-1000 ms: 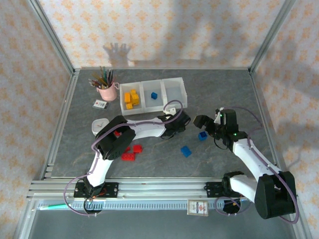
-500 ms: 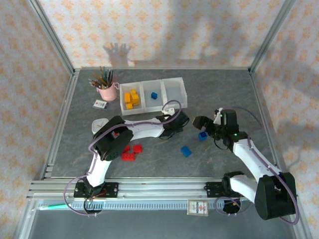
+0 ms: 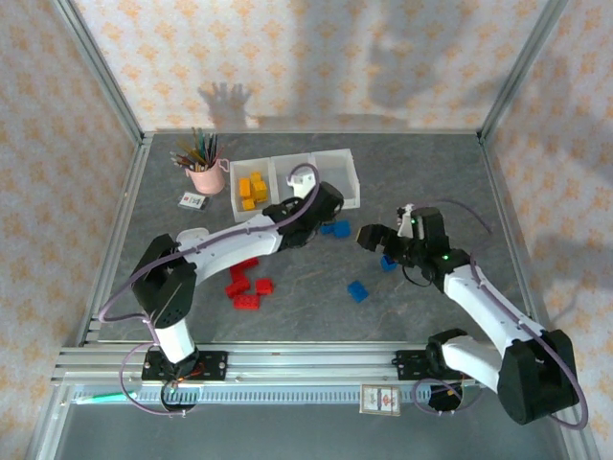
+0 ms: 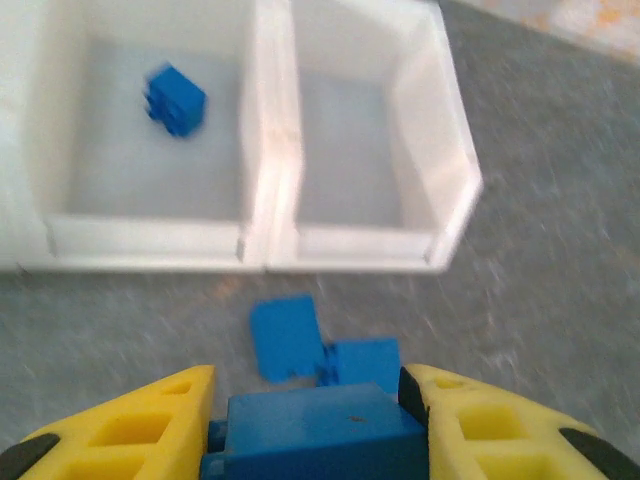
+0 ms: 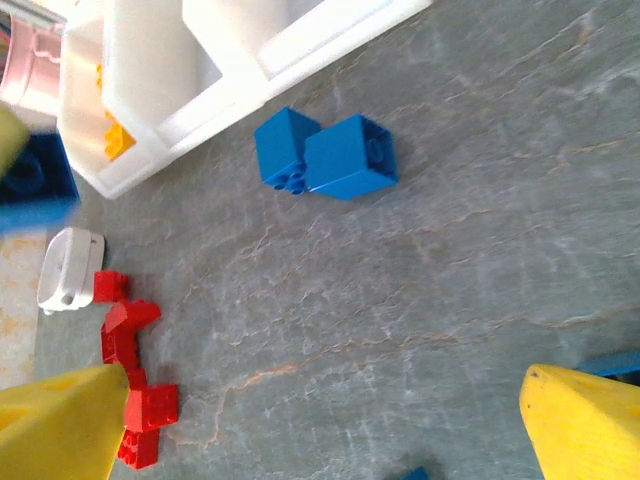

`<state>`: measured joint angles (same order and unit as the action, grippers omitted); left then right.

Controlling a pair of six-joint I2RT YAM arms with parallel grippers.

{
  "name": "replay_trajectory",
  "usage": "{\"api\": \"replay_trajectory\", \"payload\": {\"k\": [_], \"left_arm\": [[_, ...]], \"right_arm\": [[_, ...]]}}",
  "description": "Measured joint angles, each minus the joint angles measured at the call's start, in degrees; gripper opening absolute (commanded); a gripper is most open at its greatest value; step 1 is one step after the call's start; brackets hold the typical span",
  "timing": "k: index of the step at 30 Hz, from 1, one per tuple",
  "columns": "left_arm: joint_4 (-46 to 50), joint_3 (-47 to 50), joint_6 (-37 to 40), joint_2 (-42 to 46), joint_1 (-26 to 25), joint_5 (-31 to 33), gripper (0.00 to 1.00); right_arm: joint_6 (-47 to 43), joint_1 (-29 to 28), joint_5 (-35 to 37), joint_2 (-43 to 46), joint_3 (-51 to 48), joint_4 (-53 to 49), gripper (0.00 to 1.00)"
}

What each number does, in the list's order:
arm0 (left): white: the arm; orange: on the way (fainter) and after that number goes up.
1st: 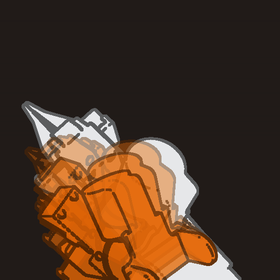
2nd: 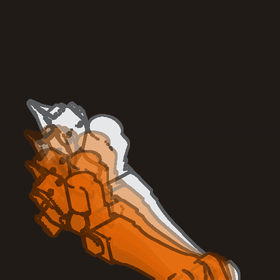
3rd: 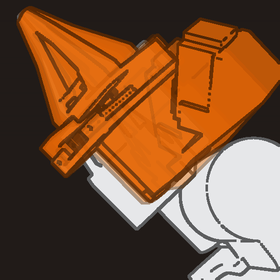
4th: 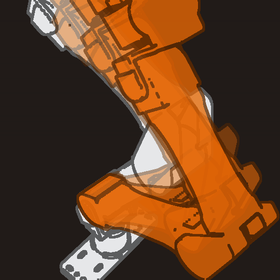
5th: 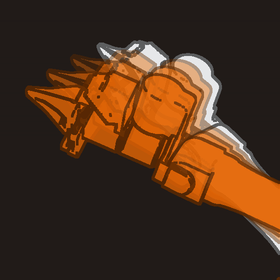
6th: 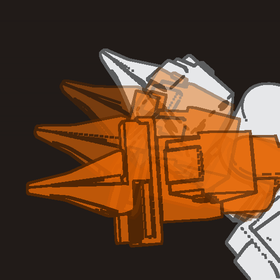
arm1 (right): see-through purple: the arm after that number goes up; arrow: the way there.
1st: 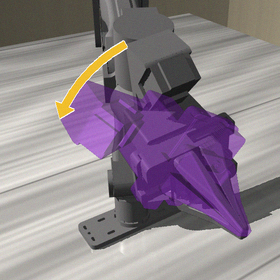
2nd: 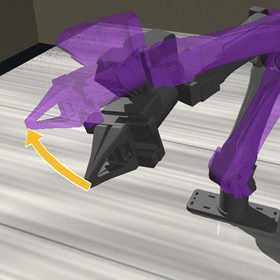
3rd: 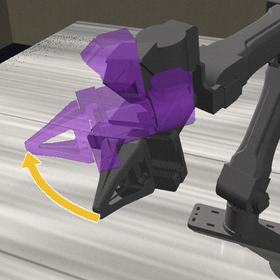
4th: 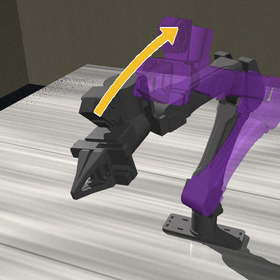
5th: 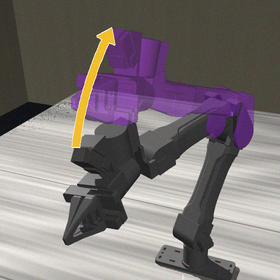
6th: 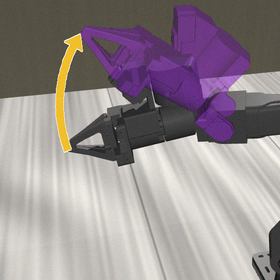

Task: Sort the legos into containers by color
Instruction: Place the lego in the container.

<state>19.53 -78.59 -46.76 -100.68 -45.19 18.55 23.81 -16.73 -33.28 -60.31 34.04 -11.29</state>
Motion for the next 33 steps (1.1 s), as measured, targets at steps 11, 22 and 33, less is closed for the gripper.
{"api": "replay_trajectory", "payload": {"k": [11,22,33], "left_arm": [[4.0,-16.6,7.6,-15.9,11.1,3.9,0.34],[10.3,-27.4,9.6,-26.6,12.6,4.7,0.66],[11.4,-23.7,9.3,-20.1,12.3,2.6,0.78]], "right_arm": [[3.6,-4.4,2.5,-3.5,1.3,2.3,0.99],[4.0,-4.4,3.4,-3.7,2.8,3.3,1.00],[3.1,-4.3,6.5,-2.0,4.1,1.1,1.00]]}}
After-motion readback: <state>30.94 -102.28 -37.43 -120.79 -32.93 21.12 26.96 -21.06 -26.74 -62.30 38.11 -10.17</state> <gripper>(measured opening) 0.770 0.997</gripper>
